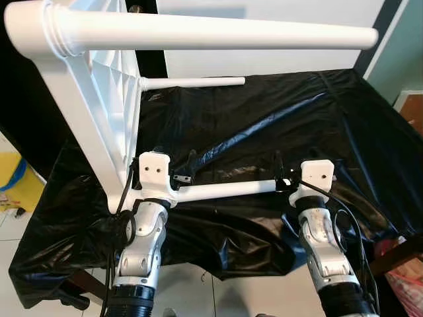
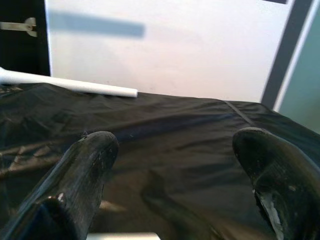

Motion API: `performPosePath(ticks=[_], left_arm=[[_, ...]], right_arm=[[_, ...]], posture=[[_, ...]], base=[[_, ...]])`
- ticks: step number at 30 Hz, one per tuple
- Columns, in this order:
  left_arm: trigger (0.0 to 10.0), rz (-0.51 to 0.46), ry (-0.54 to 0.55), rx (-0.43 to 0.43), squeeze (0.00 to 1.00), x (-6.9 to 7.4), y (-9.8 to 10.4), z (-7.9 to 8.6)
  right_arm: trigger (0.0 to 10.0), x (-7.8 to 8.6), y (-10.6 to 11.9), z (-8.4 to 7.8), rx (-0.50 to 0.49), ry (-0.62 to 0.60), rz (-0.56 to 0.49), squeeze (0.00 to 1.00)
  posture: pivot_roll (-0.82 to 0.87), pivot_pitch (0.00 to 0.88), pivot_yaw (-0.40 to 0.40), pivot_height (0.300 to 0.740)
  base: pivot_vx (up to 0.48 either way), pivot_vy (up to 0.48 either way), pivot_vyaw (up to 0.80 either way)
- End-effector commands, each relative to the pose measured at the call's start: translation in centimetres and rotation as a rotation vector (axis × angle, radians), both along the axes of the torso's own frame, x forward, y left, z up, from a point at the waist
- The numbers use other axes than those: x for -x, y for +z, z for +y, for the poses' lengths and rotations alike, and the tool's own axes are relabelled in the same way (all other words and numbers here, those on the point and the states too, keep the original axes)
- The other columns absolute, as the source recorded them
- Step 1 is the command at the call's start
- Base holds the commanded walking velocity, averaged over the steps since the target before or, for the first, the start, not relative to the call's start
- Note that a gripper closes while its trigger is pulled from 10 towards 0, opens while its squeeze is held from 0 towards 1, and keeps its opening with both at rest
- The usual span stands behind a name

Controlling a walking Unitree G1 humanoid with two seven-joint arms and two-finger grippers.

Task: Building children table

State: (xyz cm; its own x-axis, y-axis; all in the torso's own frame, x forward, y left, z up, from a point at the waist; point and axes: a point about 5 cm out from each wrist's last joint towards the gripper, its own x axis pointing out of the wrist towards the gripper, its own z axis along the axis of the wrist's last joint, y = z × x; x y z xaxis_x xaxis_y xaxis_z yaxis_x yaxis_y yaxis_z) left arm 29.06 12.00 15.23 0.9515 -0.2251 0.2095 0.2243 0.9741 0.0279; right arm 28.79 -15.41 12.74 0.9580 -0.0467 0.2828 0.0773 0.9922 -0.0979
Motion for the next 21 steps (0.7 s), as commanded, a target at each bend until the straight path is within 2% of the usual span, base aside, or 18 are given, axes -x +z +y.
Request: performPosePath(ticks=[1, 21], left_arm=[[10.0, 0.016, -0.061, -0.017, 0.00, 0.14, -0.25, -0.46], [10.0, 0.025, -0.063, -0.015, 0.00, 0.23, 0.03, -0.41]], right_arm=[[10.0, 0.07, 0.12, 0.01, 0.007, 0.002, -0.007, 0.00], [10.0, 0.19, -0.01, -0.11, -0.002, -0.012, -0.002, 0.00]], posture=[[-0.06, 0.038, -0.005, 0.740], [-0.07, 0.040, 0.003, 0.740]], base=[[0.000, 0.000, 0.00], [0.000, 0.000, 0.00]])
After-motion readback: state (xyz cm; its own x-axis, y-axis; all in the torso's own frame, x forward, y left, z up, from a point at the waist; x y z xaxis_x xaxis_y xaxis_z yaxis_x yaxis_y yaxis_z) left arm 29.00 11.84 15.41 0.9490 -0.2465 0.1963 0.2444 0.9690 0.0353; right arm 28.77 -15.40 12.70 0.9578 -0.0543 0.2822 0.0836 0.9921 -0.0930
